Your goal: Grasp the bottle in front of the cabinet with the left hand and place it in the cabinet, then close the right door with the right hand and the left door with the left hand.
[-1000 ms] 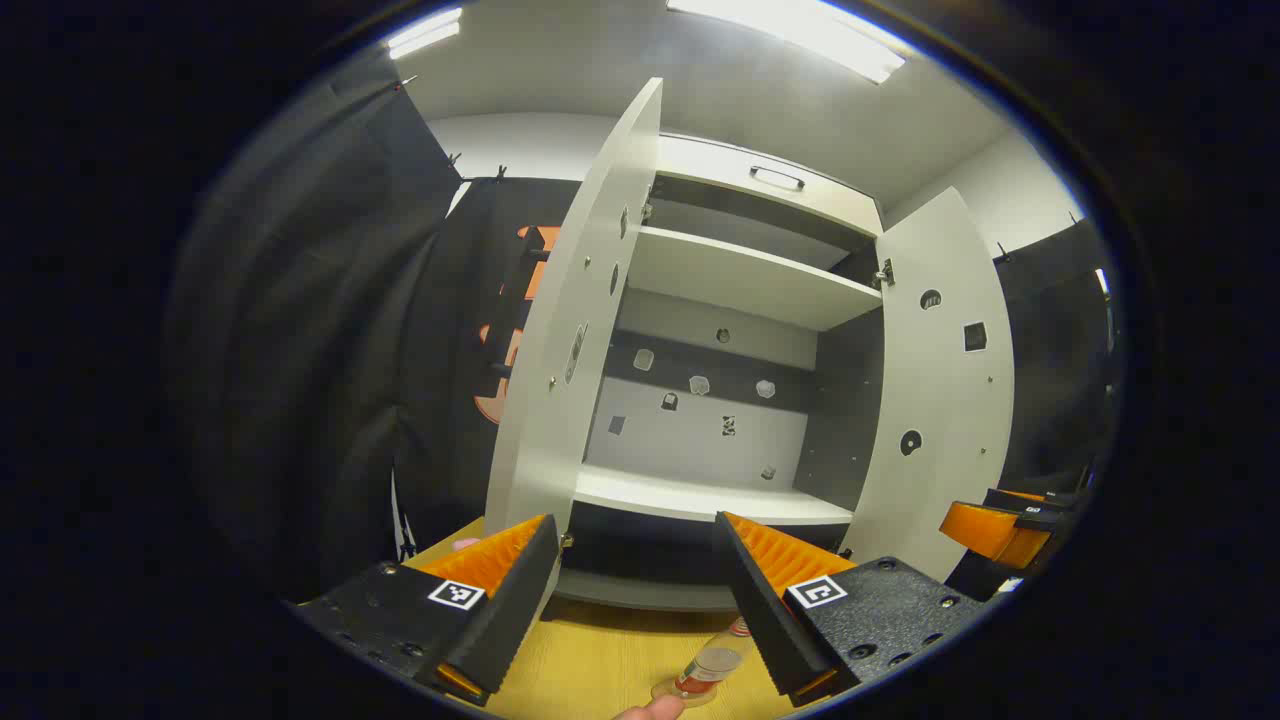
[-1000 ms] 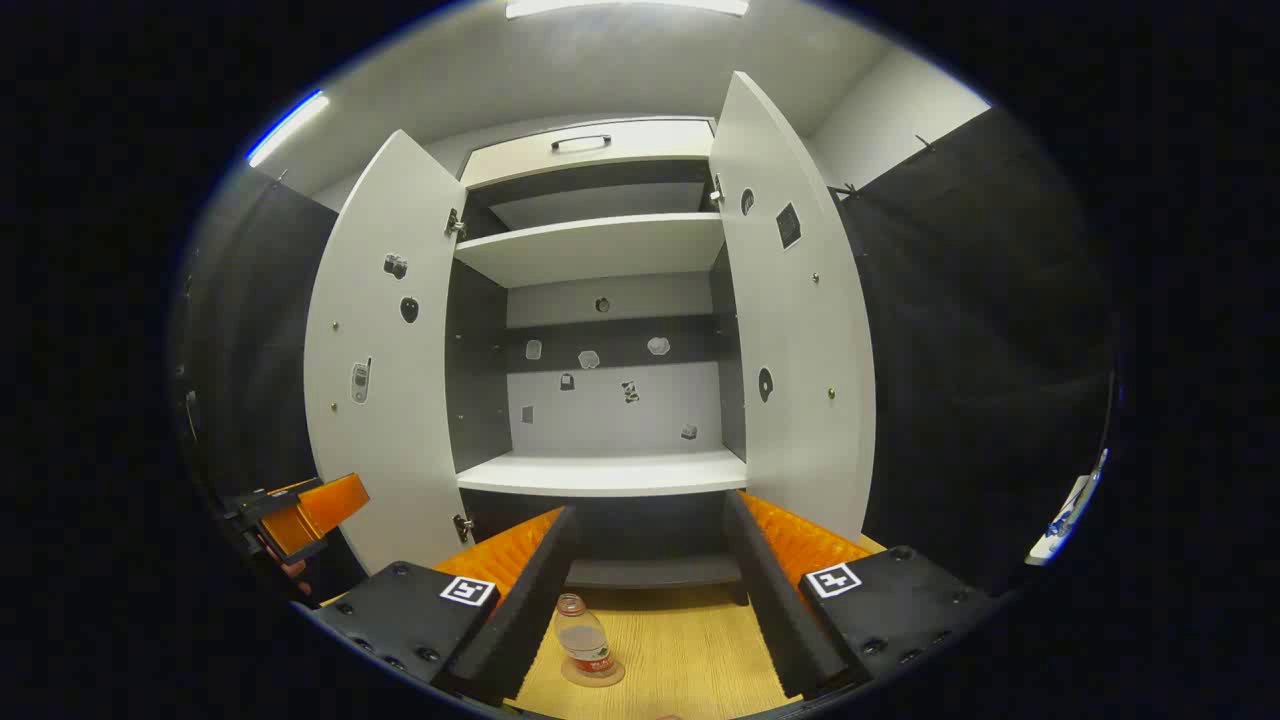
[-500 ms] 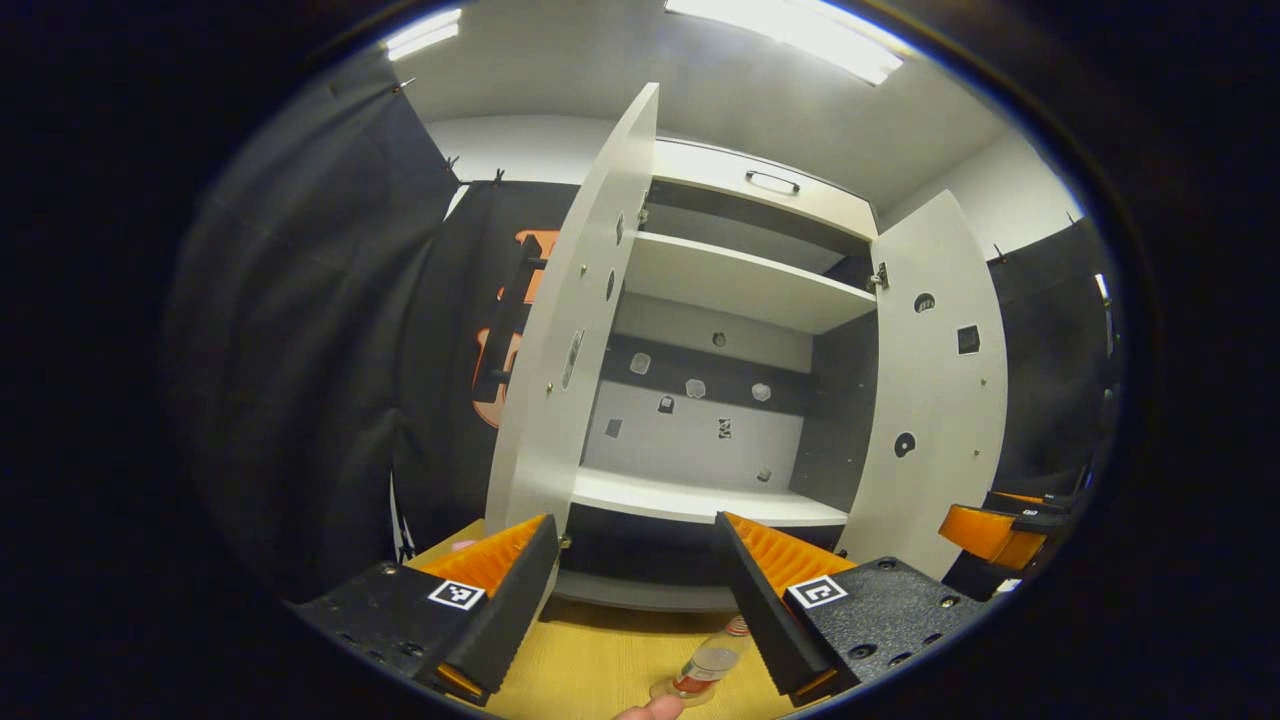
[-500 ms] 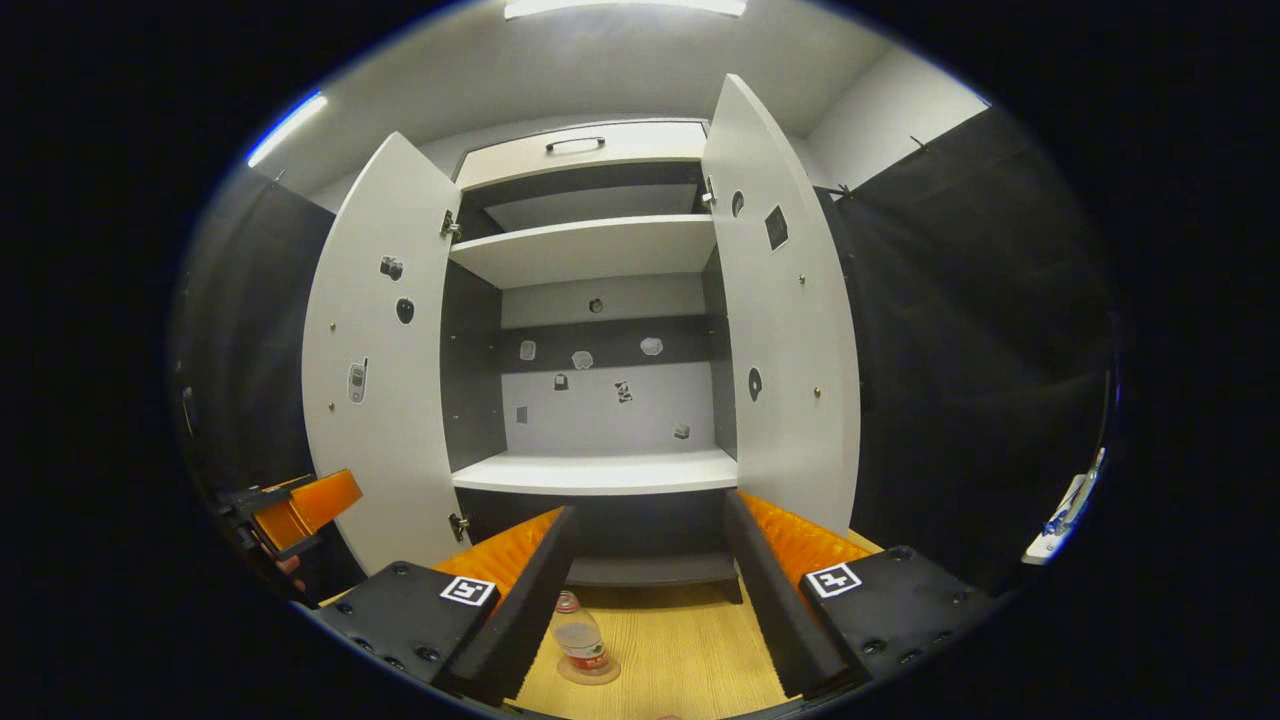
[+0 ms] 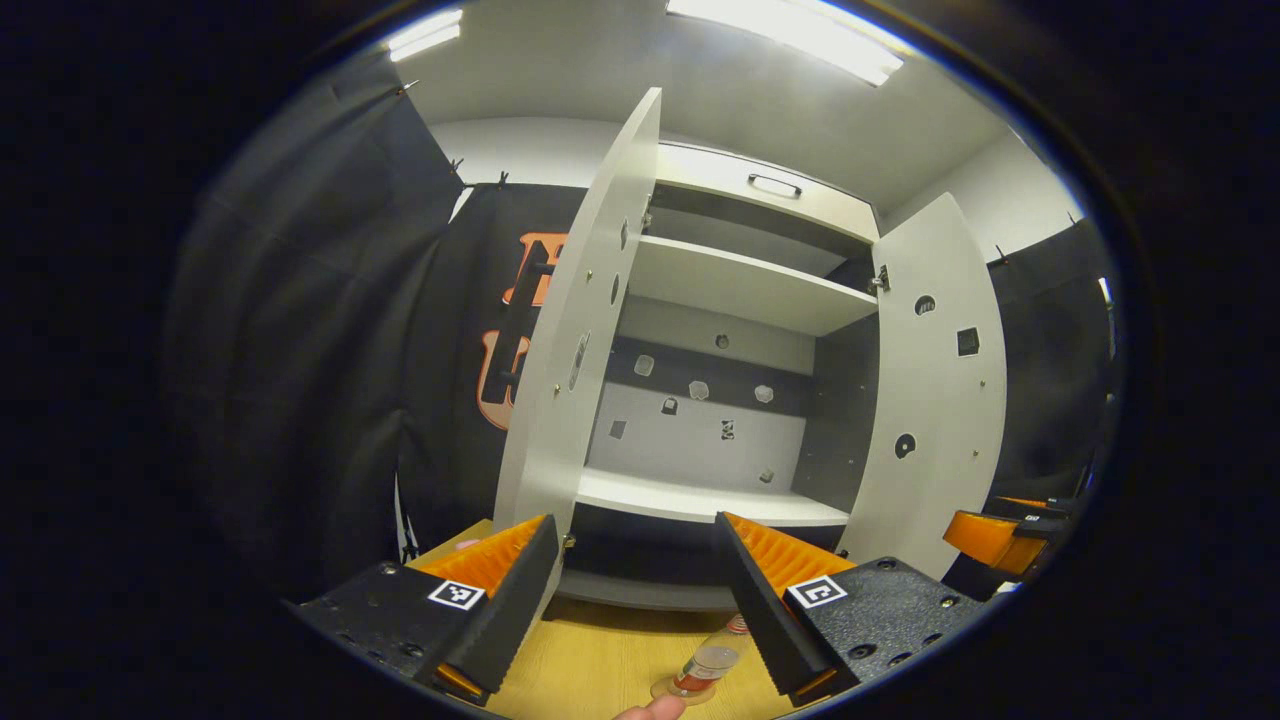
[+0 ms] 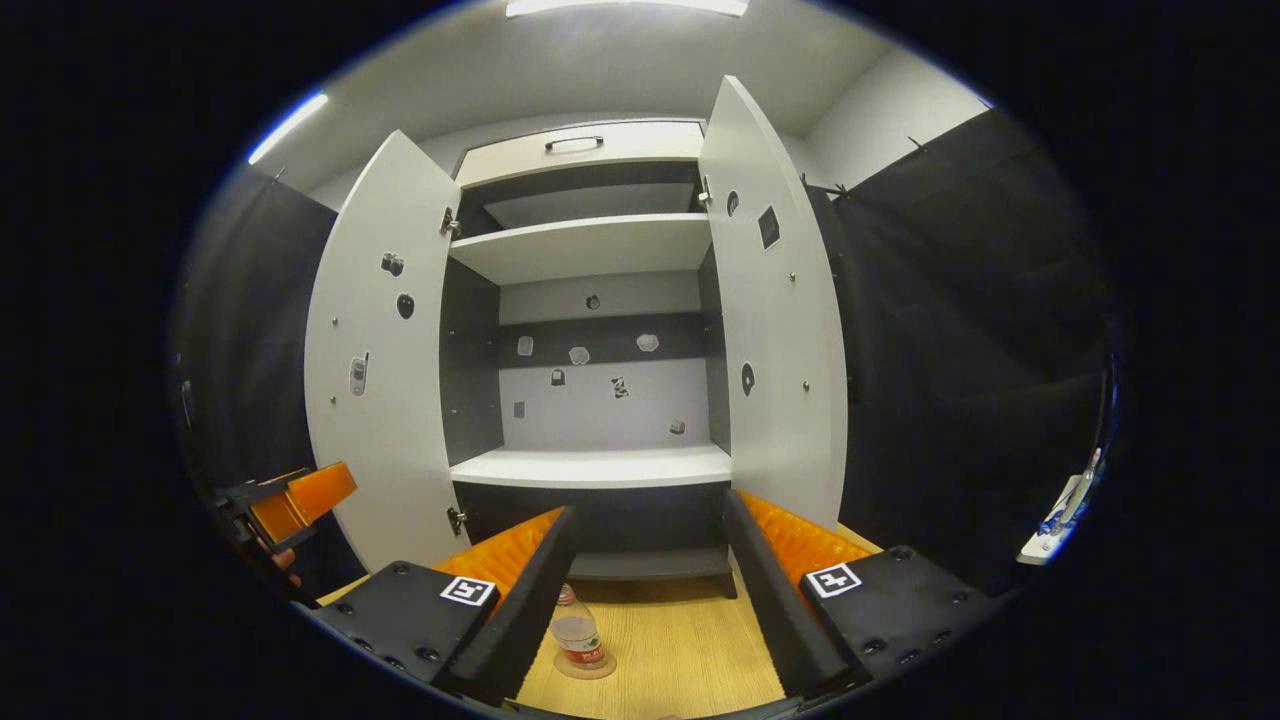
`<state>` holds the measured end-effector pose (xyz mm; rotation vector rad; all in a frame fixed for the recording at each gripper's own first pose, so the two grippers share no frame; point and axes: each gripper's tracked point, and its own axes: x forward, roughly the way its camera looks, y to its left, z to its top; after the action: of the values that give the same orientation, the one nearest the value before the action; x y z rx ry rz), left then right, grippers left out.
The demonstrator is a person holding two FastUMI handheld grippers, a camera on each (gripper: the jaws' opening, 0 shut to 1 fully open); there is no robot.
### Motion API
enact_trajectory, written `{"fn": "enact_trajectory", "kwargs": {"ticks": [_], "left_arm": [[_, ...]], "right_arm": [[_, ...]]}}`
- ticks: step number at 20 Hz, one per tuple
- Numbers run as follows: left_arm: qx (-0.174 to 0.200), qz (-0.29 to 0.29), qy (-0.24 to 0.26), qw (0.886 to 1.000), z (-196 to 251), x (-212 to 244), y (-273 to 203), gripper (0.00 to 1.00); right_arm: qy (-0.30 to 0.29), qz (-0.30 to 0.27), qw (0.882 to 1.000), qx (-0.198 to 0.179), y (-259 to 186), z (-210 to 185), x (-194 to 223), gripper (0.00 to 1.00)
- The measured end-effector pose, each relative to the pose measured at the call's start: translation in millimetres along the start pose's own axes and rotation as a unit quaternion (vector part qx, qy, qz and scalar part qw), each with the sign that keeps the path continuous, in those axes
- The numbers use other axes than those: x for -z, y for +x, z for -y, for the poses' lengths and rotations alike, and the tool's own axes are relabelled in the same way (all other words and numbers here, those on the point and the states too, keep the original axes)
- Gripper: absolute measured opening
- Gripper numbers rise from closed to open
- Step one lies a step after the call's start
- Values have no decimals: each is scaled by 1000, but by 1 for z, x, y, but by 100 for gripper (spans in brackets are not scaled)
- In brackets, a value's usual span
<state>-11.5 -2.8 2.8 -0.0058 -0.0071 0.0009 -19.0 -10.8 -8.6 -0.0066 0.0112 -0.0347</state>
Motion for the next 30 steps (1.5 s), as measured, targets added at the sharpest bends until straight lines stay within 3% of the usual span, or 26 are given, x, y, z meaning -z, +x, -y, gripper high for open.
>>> {"fn": "enact_trajectory", "kwargs": {"ticks": [6,12,15,18,26,30], "left_arm": [[64,-18,-17,998,47,21,24,95],[157,-85,2,984,116,135,50,95],[154,-98,38,982,123,194,56,95],[147,-127,27,980,123,238,60,95],[116,-187,26,975,104,317,69,95],[129,-203,31,970,104,340,63,95]], "right_arm": [[15,-11,1000,6,0,10,7,97],[6,-23,999,24,-6,26,13,97],[-13,-27,999,43,-9,38,17,97],[-12,-32,998,50,-11,41,20,97],[-18,-50,997,53,-7,43,27,97],[-18,-56,997,52,-2,43,29,97]]}}
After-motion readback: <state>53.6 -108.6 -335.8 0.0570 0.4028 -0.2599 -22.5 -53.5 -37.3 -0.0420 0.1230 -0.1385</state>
